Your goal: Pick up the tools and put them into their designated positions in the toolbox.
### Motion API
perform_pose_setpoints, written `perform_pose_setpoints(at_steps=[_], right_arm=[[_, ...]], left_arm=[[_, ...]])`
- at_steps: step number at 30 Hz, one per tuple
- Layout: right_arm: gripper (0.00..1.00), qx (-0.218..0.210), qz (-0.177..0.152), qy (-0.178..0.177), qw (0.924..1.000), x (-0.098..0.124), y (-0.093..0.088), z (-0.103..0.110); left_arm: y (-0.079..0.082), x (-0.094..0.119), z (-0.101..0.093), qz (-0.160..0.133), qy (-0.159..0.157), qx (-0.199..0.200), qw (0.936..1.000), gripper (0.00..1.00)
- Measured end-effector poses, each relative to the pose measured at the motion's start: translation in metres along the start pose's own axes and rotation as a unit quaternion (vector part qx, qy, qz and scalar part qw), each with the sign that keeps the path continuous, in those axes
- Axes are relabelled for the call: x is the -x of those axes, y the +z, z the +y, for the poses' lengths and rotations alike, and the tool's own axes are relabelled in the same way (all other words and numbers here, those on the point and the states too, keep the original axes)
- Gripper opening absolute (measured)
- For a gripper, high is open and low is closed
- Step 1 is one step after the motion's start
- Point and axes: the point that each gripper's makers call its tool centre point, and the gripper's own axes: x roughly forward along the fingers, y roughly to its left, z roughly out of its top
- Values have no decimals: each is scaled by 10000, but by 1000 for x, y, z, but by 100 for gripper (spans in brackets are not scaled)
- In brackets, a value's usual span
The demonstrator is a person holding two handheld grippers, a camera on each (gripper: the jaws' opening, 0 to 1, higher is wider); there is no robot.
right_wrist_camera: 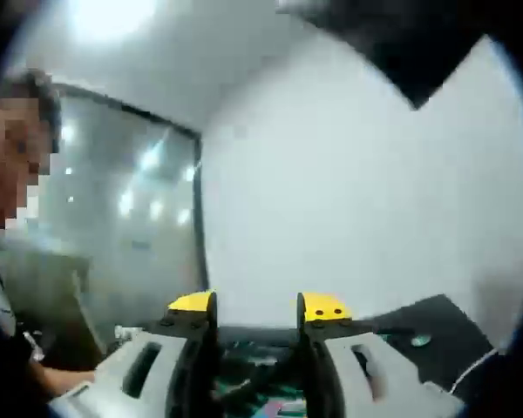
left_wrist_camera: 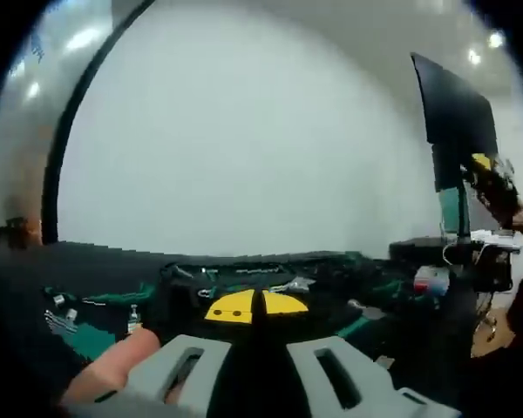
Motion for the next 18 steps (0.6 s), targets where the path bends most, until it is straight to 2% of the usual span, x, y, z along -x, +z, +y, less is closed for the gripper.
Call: perform_pose_setpoints(at_steps=[1, 2, 3, 4, 5, 6, 7, 8, 9, 11, 12, 13, 16, 17, 18], right_arm=[[27, -59, 81, -330, 9994, 7, -14, -16], [25, -198, 112, -504, 9985, 9, -22, -23], [25, -68, 368, -385, 9986, 11, -38, -25], [25, 106, 699, -297, 9971, 13, -51, -26], [25, 421, 1038, -316, 9932, 17, -64, -32], [25, 673, 1222, -265, 9899, 19, -72, -35], [25, 699, 1649, -218, 9836, 24, -89, -36], [26, 642, 1721, -215, 9828, 25, -97, -38], [28, 624, 1833, -205, 9809, 27, -108, -40], [33, 808, 2244, -166, 9710, 30, -132, -42], [33, 989, 2470, -94, 9639, 32, -146, -41], [34, 1097, 2543, -44, 9609, 32, -153, -39], [35, 1371, 2922, 98, 9464, 31, -173, -41], [36, 1460, 3088, 303, 9394, 31, -180, -38], [36, 1476, 3286, 381, 9321, 32, -186, -38]], left_arm=[[9, -6, -23, -83, -355, -65, 9993, 5], [10, -8, -45, 24, -596, -196, 9980, 5], [10, -12, -83, 152, -1056, -654, 9921, 5], [5, -13, -111, 302, -1373, -983, 9852, 10], [-7, -13, -149, 609, -1853, -1223, 9731, 16], [-18, -12, -175, 843, -2192, -1260, 9638, 21], [-38, -8, -205, 1343, -2513, -1084, 9524, 28], [-50, -9, -219, 1616, -2530, -927, 9494, 32], [-64, -13, -237, 1744, -2512, -791, 9488, 32], [-85, -17, -258, 2014, -2500, -728, 9443, 31], [-95, -17, -266, 2167, -2515, -723, 9405, 31], [-108, -18, -276, 2390, -2538, -779, 9340, 32], [-123, -27, -281, 2557, -2300, -881, 9349, 34], [-126, -30, -278, 2605, -2208, -883, 9357, 35], [-131, -31, -276, 2730, -2195, -911, 9322, 36]])
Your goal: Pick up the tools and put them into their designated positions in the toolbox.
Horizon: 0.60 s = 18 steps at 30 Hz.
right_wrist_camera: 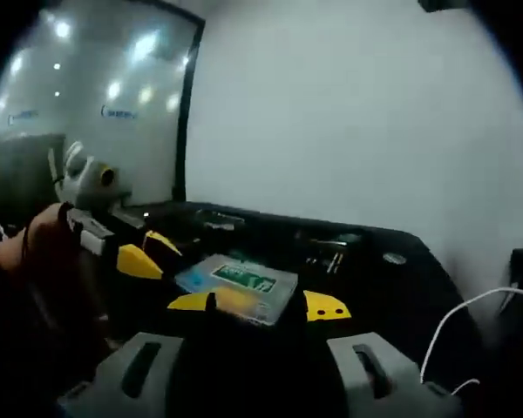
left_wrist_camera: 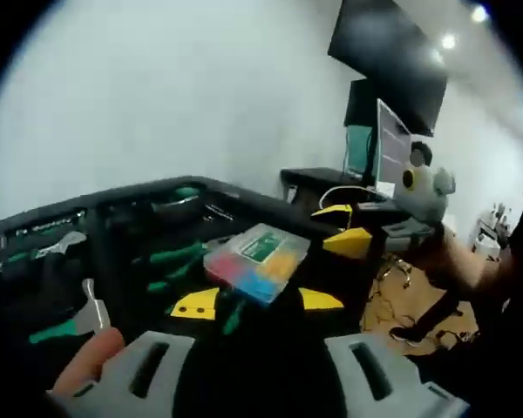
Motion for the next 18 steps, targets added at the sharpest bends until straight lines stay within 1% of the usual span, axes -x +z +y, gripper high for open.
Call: perform_pose_setpoints(at_steps=[1, 2, 3, 4, 5, 6, 7, 8, 9, 10, 11, 12, 13, 14, 15, 16, 17, 18], right_arm=[[36, 12, 170, 41, 9998, -4, -5, -3], [36, -110, 172, 22, 9998, -7, -6, -5], [36, -206, 237, 49, 9995, -9, -10, -5], [36, -393, 328, 95, 9986, -13, -16, -5], [36, -458, 407, 170, 9980, -15, -20, -3], [36, -441, 548, 309, 9970, -18, -27, 1], [36, -637, 388, 323, 9967, -20, -22, 3], [33, -424, 435, 395, 9974, -18, -22, 7], [28, -100, 331, 365, 9987, -18, -18, 6], [26, 112, 276, 294, 9991, -18, -17, 6], [26, 41, 301, 319, 9990, -14, -17, 11], [27, -32, 323, 357, 9988, -14, -19, 13], [29, -275, 338, 482, 9979, -12, -21, 17], [31, -372, 282, 526, 9975, -11, -21, 20], [30, -394, 275, 548, 9973, -9, -21, 23], [30, -394, 269, 554, 9973, -7, -20, 25], [30, -332, 274, 603, 9973, -6, -21, 31], [31, -219, 250, 644, 9974, -4, -18, 34]], left_arm=[[-1, -1, -1, 18, -60, 41, 10000, 36], [-3, -2, -1, 82, -134, 124, 9998, 36], [-3, -3, 0, 104, -130, 175, 9997, 36], [-5, -5, 6, 172, -58, 206, 9996, 36], [-7, -5, 9, 240, -12, 172, 9996, 36], [-7, -7, 11, 295, -35, 129, 9995, 36], [-7, -9, 11, 317, -74, 120, 9994, 36], [-7, -11, 11, 394, -157, 93, 9991, 36], [-7, -11, 10, 443, -201, 46, 9988, 36], [-9, -12, 10, 605, -318, -195, 9975, 36], [-9, -13, 12, 682, -336, -343, 9965, 36], [-7, -15, 14, 689, -351, -465, 9959, 36], [-8, -18, 15, 774, -470, -675, 9936, 36], [-6, -21, 14, 776, -546, -730, 9928, 36], [-4, -24, 14, 857, -625, -896, 9903, 34], [-6, -26, 15, 993, -629, -1086, 9871, 35], [-5, -30, 20, 1103, -606, -1458, 9813, 35], [-5, -33, 21, 1158, -654, -1638, 9775, 35]])
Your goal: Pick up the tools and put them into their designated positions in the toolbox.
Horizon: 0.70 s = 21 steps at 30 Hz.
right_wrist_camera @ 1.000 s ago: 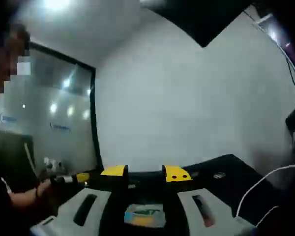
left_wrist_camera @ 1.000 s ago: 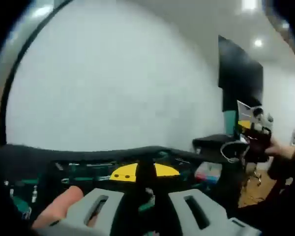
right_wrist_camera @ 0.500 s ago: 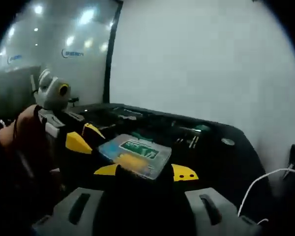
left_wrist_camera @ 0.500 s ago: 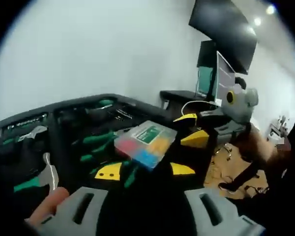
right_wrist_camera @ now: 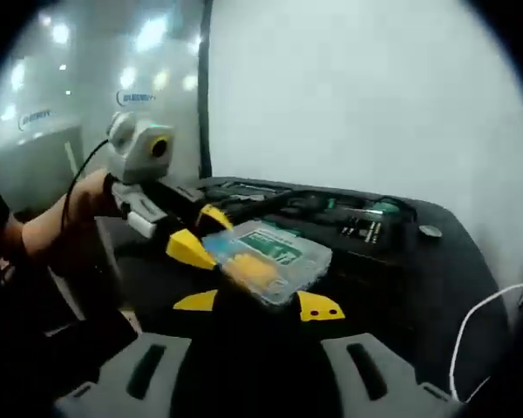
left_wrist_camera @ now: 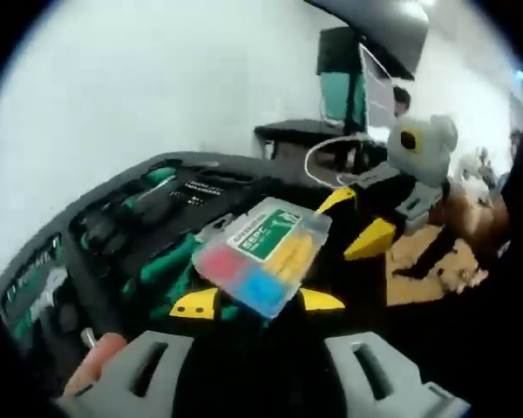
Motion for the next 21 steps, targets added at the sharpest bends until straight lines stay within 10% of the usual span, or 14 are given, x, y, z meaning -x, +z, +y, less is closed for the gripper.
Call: perform_pose_setpoints(at_steps=[11, 15, 21], right_arm=[[29, 1046, 261, 102, 9941, 15, -4, 14], [30, 609, -13, 345, 9975, 23, 7, 16], [28, -171, -514, -637, 9965, 45, 31, -54]], left_arm=[[33, -41, 3, -35, -1267, -206, 9917, 34], [44, -49, -6, -26, -1566, -289, 9872, 25], [31, -43, 2, 0, -1287, -392, 9909, 24]])
